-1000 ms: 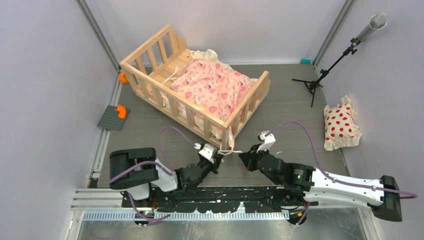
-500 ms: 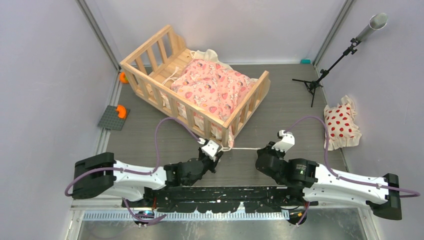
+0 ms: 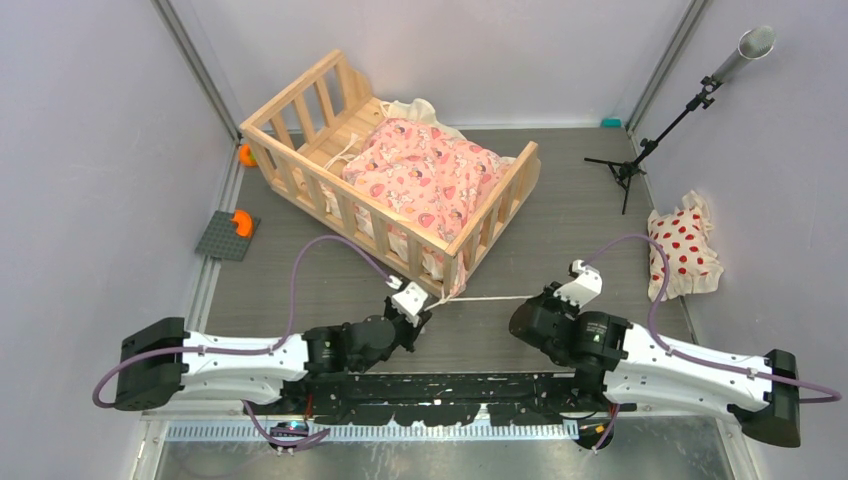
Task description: Set up the pet bed
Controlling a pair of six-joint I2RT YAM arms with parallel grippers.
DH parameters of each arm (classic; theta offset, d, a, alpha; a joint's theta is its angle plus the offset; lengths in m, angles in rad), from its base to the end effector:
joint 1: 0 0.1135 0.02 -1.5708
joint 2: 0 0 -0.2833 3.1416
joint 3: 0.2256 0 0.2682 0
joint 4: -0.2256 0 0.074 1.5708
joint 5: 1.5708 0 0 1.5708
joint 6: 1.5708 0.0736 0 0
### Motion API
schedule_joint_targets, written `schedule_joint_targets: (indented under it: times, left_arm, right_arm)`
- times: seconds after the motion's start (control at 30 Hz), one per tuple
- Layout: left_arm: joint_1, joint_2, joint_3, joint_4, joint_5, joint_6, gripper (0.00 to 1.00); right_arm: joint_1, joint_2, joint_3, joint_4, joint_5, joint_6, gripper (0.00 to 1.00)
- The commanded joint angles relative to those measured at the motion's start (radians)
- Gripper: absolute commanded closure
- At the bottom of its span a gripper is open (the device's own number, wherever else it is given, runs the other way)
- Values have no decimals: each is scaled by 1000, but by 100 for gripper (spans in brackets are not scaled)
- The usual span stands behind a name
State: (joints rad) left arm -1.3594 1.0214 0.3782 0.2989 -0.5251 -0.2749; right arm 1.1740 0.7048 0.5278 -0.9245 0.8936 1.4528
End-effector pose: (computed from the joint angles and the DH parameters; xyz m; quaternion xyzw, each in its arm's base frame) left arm 0.0879 -0.2336 0.1999 0.2796 0.7536 -0.2601 0.5351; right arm 0.1018 0.0944 0.2029 0.2214 0.8547 0.0958 0.4598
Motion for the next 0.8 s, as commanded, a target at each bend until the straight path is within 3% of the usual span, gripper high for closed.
schedule_joint_targets:
  times: [0.0,0.17,0.53,0.77]
  left_arm:
    - [36,-48,-24,-139,-55,-53,100]
    - [101,9,-24,-147,-31,-107,100]
    - [206,221,-8,50,51,-156,100]
    - [255,201,-12,52,77,-135,100]
  right_arm:
    - [-50,54,46,-123,74,83,100]
    - [-92,66,52,-186,96,186,99]
    - [-174,62,52,-326,208,428,99]
    - [-249,51,41,-317,234,412,100]
